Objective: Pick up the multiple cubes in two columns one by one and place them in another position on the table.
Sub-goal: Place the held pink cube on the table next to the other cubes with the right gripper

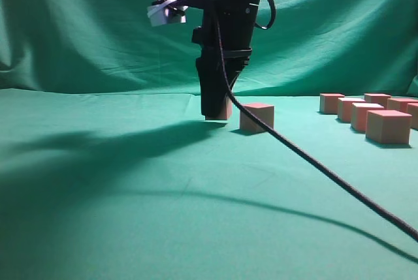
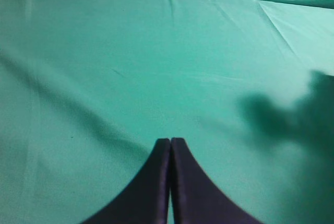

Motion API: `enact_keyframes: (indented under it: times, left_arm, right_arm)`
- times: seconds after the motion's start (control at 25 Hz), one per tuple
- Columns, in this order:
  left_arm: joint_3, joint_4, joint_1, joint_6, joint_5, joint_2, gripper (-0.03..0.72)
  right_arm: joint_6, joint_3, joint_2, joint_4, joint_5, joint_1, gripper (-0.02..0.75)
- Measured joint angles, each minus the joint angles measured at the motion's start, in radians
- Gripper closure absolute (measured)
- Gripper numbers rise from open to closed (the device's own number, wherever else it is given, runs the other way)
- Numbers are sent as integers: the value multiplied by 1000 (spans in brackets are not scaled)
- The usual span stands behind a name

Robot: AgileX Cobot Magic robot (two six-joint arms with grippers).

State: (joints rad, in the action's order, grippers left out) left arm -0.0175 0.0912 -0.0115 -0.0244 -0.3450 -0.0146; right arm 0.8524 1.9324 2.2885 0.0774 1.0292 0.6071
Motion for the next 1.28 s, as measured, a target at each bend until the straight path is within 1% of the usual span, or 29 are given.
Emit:
enact_keyframes:
  times: [0.64,0.72,0.88,0.92,0.96,1.08,1.12,1.16,1.28]
  left_arm:
    - [0,0,0,0,0,0,688]
    - [0,0,0,0,0,0,688]
    - [0,0,0,0,0,0,688]
    - [0,0,0,0,0,0,688]
    - [0,0,0,0,0,0,688]
    - [0,0,0,0,0,0,688]
    - [0,0,0,0,0,0,688]
    - [0,0,0,0,0,0,688]
    - [0,0,0,0,0,0,688]
  right_arm:
    - [0,7,18,34,15,-1,475]
    - [0,7,18,34,17,-1,393]
    - [-14,8,18,34,17,-1,167]
    - [-28,8,18,30,17,-1,120]
    - [-40,8,13,24,17,-1,90]
    - [-122,40,-8,-11,55,-2,97]
    - [-145,59,-16,-18,78,-2,55]
    - [-167,78,-27,-25,98,-2,71]
    - [-196,123,-83,-29,171,-2,71]
